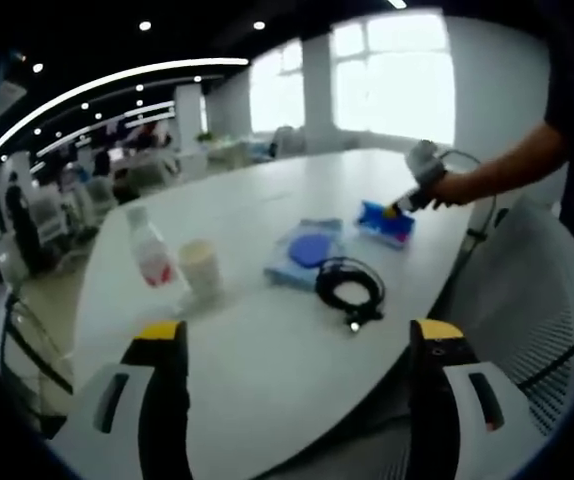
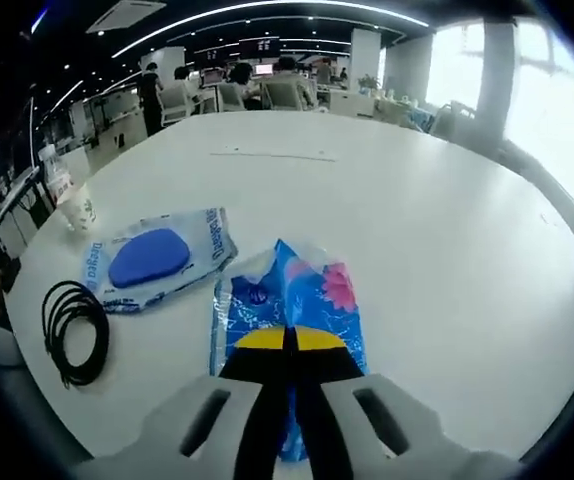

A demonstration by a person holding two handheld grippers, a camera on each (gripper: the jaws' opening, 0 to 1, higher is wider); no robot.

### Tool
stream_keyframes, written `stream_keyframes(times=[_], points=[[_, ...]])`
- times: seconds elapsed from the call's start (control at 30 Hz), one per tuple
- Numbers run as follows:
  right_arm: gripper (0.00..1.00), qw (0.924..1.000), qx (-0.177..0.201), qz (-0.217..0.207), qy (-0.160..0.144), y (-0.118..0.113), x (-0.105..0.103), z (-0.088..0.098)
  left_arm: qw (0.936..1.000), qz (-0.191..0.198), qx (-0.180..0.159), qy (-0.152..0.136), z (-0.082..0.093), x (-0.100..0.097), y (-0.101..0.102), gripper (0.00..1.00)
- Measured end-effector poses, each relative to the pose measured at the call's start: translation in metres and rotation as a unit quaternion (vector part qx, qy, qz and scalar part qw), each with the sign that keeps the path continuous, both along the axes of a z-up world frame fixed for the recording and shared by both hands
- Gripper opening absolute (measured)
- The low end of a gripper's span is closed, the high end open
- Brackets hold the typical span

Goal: Arrange the tabletop items into an orderly group along one side of the table until the central work area is clear of visible clutter.

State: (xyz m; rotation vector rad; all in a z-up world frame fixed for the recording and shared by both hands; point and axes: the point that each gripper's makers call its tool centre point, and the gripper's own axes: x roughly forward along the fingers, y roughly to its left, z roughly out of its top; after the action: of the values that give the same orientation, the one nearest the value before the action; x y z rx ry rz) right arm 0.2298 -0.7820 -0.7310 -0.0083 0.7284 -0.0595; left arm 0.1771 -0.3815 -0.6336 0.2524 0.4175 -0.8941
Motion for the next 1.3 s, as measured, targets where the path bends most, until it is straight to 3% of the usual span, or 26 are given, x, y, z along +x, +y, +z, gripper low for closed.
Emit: stream_keyframes(times=[0.47, 0.63, 0.73, 0.87, 1.3], points=[[0.01, 0.9996, -0.009, 0.023, 0.015, 0.008, 0.003, -0.014, 1.0000, -0.003, 0.003, -0.001, 0.003, -0.002, -0.002, 0.89], [0.15, 0.9991, -0.016, 0.037, 0.012, 0.010, 0.000, -0.012, 0.9999, -0.009, -0.001, -0.007, 0.004, -0.002, -0.004, 0.89], [0.18, 0.9988, -0.014, 0.045, 0.011, 0.012, -0.003, -0.011, 1.0000, -0.008, 0.001, -0.004, 0.002, -0.002, -0.004, 0.91], [0.29, 0.9980, -0.015, 0.061, -0.005, 0.017, -0.006, -0.004, 1.0000, -0.008, 0.004, -0.004, 0.002, -0.001, -0.003, 0.92], [0.44, 0.9903, -0.026, 0.134, -0.029, 0.042, -0.016, 0.018, 0.9999, -0.013, 0.005, 0.001, -0.002, -0.003, -0.003, 0.96]])
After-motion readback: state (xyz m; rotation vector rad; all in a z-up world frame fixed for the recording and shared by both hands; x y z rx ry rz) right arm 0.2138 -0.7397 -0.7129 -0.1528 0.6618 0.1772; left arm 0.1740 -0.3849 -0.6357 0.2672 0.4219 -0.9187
